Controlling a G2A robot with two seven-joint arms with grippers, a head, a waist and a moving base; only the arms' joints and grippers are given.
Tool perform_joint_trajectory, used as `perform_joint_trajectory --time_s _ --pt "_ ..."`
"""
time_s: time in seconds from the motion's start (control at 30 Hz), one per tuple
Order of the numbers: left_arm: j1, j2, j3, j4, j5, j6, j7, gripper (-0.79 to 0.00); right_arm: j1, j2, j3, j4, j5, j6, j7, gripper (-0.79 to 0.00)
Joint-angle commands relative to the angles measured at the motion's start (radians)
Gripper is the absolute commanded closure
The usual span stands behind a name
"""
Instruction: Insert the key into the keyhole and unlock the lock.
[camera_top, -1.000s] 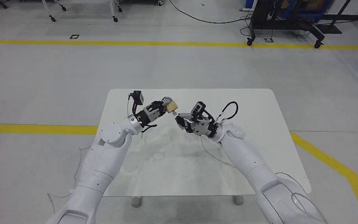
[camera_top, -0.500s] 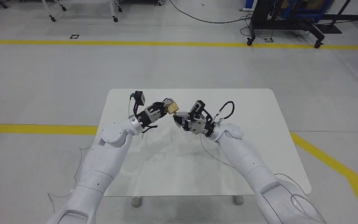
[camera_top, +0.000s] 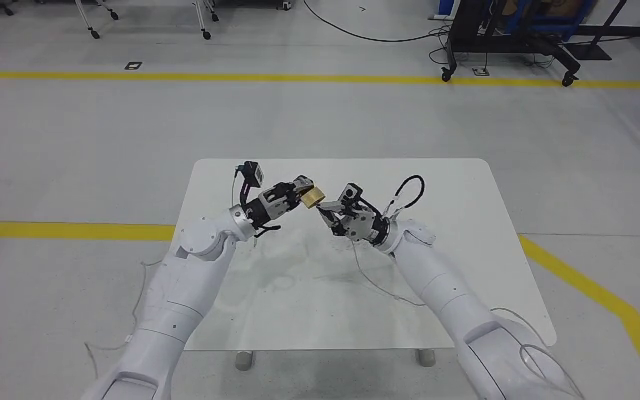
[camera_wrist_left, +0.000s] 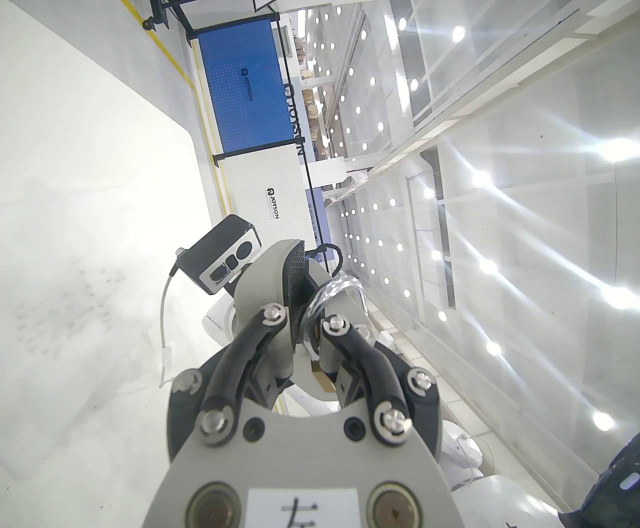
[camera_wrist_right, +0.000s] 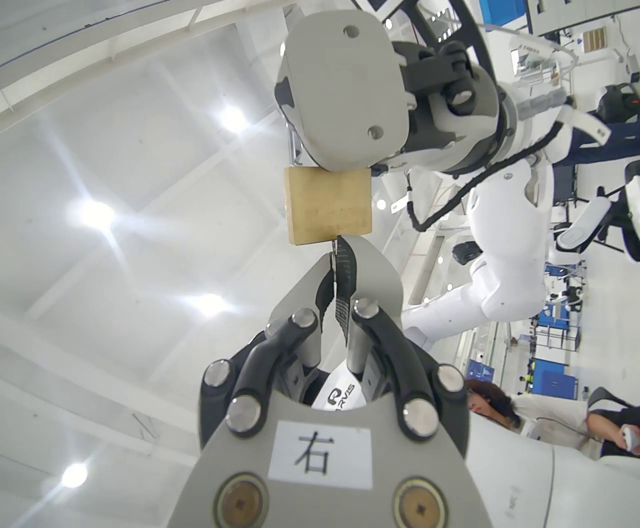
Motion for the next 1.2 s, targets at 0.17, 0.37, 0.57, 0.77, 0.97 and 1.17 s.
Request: perform_joint_trajectory --time_s 0.17,0.37,0.57,0.77,0.97,1.17 --pt "0.003 0.001 -0.002 -0.002 0.008 -0.004 0.021 0.0 0.011 0.002 0.01 0.027 -0.035 -0.12 -0.023 -0.366" --pt "0.002 0.002 0.0 0.002 0.052 0.027 0.082 0.0 -0.021 0.03 0.062 0.005 -0.106 -0.379 -0.158 -0.566" --pt "-0.003 0.002 0.029 -0.002 0.181 0.117 0.191 0.0 -0.143 0.097 0.216 -0.113 -0.145 -0.645 -0.307 -0.785" --pt "-0.02 -0.006 0.102 -0.001 0.335 0.231 0.259 0.0 -0.421 0.154 0.386 -0.491 -0.2 -0.757 -0.47 -0.785" --pt "-0.058 -0.023 0.192 0.04 0.464 0.357 0.276 0.0 -0.492 0.162 0.417 -0.591 -0.238 -0.754 -0.535 -0.785" --pt "-0.106 -0.041 0.259 0.111 0.531 0.452 0.241 0.0 -0.492 0.162 0.417 -0.591 -0.238 -0.754 -0.535 -0.785"
